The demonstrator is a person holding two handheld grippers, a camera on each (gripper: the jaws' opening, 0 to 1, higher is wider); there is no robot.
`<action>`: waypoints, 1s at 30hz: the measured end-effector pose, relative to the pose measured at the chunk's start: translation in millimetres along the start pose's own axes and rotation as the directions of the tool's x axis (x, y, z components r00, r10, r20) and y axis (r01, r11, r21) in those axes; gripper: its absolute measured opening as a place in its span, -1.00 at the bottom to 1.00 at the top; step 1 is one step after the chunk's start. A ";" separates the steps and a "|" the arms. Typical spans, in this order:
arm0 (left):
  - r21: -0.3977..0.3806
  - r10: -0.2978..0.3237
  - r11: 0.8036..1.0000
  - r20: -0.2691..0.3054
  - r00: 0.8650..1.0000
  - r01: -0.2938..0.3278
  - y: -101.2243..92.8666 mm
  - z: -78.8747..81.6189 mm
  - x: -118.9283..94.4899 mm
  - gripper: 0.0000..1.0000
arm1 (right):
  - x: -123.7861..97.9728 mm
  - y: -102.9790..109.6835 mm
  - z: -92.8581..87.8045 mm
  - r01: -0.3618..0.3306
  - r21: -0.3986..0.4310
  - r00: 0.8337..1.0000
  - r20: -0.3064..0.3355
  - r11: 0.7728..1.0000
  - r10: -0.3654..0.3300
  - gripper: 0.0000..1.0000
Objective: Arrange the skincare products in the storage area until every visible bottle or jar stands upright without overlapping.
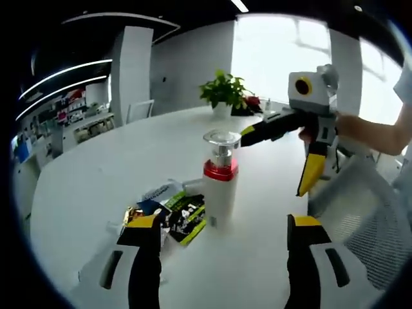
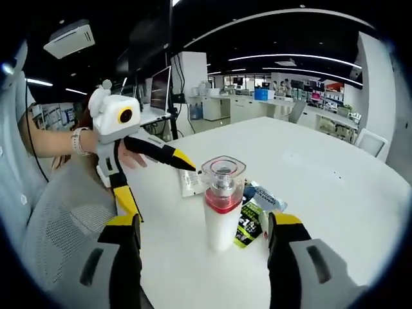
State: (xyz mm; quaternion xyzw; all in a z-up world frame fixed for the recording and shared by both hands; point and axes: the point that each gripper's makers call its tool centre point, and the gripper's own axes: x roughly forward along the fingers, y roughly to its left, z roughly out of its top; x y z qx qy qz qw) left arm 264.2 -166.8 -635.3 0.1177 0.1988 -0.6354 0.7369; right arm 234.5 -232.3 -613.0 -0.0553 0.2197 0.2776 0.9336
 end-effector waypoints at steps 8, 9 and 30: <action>-0.021 0.034 0.999 -0.009 0.999 -0.034 -0.6 -3.1 -16.4 0.81 | -10.0 5.6 2.9 0.036 -0.009 0.999 -0.004 0.999 -0.036 0.86; -0.025 0.035 0.999 -0.008 0.999 -0.035 -0.8 -3.1 -17.8 0.81 | -10.3 8.0 2.4 0.029 -0.009 1.000 -0.009 1.000 -0.029 0.87; -0.058 0.081 0.995 -0.015 0.997 -0.081 -3.4 -14.0 -47.5 0.94 | -13.1 9.8 0.6 0.066 0.008 0.998 -0.007 0.998 -0.066 0.99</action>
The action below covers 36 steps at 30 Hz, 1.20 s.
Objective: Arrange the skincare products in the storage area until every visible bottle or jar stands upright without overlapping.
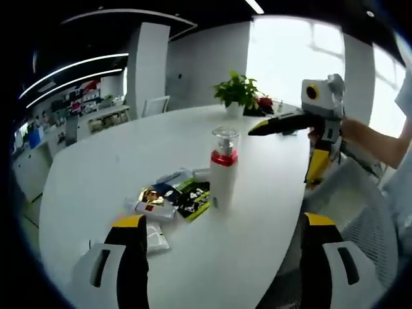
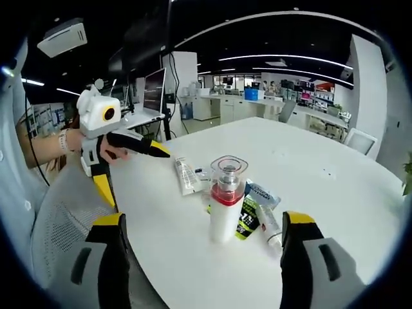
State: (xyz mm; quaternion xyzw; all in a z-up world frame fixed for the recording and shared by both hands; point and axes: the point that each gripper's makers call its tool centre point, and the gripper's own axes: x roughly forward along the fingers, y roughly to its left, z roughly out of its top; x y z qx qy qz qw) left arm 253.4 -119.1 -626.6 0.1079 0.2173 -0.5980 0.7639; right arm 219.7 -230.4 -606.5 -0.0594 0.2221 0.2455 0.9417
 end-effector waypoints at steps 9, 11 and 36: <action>-0.029 0.012 0.999 0.004 1.000 -0.012 4.1 -5.2 -5.5 0.94 | 4.8 4.3 -6.8 -0.011 -0.029 0.999 -0.042 1.000 0.010 1.00; -0.028 0.013 1.000 0.005 1.000 -0.013 4.4 -5.1 -5.7 0.94 | 5.8 3.9 -7.9 -0.006 -0.039 0.999 -0.052 0.999 0.004 1.00; -0.024 0.028 0.999 0.008 1.000 -0.028 10.2 -7.7 -1.4 0.94 | 4.1 -12.7 -4.9 0.064 0.045 0.998 -0.005 0.997 -0.064 1.00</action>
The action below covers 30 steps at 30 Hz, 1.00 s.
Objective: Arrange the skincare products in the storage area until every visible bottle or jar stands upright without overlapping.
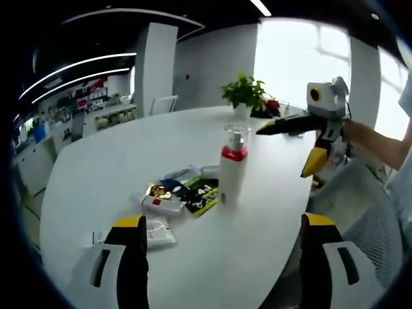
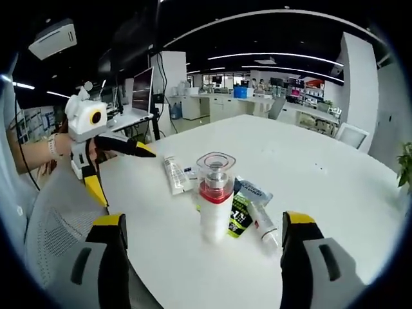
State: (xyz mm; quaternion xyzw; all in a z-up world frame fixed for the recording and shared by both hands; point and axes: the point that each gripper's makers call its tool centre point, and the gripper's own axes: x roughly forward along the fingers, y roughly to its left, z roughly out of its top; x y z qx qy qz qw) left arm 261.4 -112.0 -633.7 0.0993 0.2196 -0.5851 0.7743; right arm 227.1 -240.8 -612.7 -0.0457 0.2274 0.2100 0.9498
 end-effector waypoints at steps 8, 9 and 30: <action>0.009 -0.022 1.000 -0.057 0.998 0.023 2.3 -11.0 6.9 0.94 | 1.4 1.4 -2.7 -0.001 0.016 1.000 -0.001 1.000 0.001 0.99; 0.027 -0.015 0.999 -0.062 0.998 0.017 5.7 -11.8 7.6 0.94 | 1.4 0.9 -2.9 0.001 0.018 1.000 -0.001 1.000 -0.001 0.99; 0.262 0.004 0.961 -0.322 0.947 0.085 66.4 -36.9 18.5 0.49 | 4.1 3.7 -12.0 -0.017 0.030 1.000 -0.025 0.999 0.018 0.97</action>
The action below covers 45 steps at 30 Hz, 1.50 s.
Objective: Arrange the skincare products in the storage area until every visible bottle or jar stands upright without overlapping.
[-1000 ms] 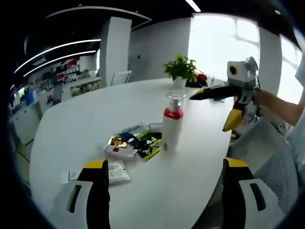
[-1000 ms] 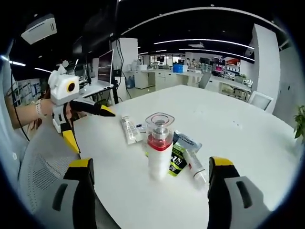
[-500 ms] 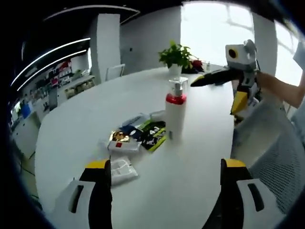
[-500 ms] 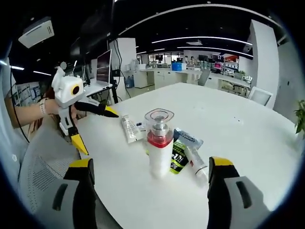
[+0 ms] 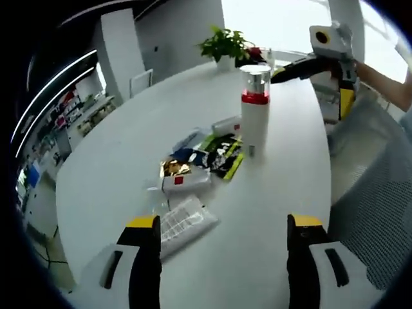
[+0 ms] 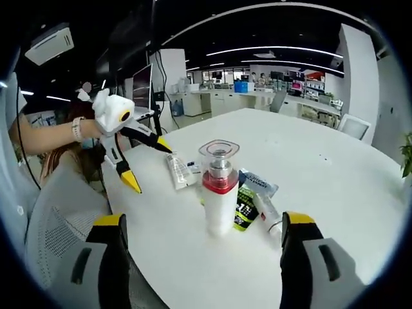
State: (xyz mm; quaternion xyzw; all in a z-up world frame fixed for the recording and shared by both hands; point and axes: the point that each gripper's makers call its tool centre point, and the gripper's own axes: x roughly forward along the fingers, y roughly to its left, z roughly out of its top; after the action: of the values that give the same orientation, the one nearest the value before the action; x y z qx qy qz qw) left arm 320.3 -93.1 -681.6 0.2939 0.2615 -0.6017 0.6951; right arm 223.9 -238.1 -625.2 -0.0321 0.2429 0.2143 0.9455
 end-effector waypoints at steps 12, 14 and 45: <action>0.134 -0.013 0.990 -0.148 0.989 0.033 22.8 -24.1 14.3 0.23 | -2.0 0.4 -7.4 -0.001 0.010 1.000 -0.014 1.000 0.002 0.94; 0.132 -0.022 0.990 -0.158 0.987 0.043 26.5 -24.3 16.0 0.17 | -2.0 0.9 -8.6 -0.005 0.011 1.000 -0.016 1.000 0.005 0.94; 0.379 -0.045 0.896 -0.438 0.898 0.230 62.5 -40.8 40.1 -0.25 | -4.7 -3.6 -17.6 0.017 0.045 0.999 -0.028 0.999 -0.016 0.92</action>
State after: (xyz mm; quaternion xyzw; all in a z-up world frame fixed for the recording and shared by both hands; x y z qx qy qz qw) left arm 387.4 -84.6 -732.6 0.5393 0.2887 -0.6152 0.4974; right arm 213.9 -246.1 -638.6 -0.0154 0.2605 0.2004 0.9443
